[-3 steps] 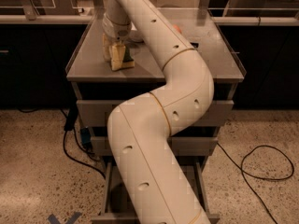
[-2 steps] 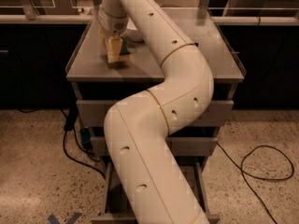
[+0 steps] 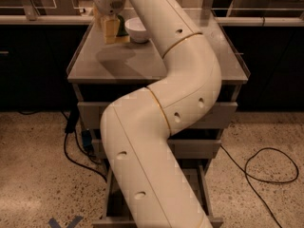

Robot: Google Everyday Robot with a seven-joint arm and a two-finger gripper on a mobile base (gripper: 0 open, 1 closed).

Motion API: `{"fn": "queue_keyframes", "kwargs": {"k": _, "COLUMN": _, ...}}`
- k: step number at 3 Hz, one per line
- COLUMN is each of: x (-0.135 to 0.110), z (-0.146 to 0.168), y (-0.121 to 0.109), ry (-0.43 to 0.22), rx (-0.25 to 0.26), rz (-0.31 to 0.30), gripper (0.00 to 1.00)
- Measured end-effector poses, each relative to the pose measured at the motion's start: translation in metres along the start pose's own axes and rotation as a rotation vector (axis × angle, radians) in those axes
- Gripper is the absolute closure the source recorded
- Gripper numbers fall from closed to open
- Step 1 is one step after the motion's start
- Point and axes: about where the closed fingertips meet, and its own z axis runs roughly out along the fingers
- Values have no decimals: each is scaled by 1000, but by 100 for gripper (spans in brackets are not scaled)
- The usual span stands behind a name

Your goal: Place sponge into bottom drawer

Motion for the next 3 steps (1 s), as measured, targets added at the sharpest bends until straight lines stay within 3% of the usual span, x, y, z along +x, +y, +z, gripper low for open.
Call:
{"fn": "queue_keyframes", "kwargs": {"k": 1, "x": -22, "z": -29, "y": -5, "ry": -24, "rx": 51, "rz": -32, "gripper": 100}}
{"fn": "queue_keyframes", "kwargs": {"k": 2, "x": -29, "z": -4, "y": 4, "ry": -59, "rx": 46, "rz": 31, "gripper": 100}}
{"fn": "queue_keyframes", "kwargs": {"k": 3, "x": 5, "z": 43, "y": 45, "ry": -32, "rx": -15, "rz": 188, "gripper": 100}}
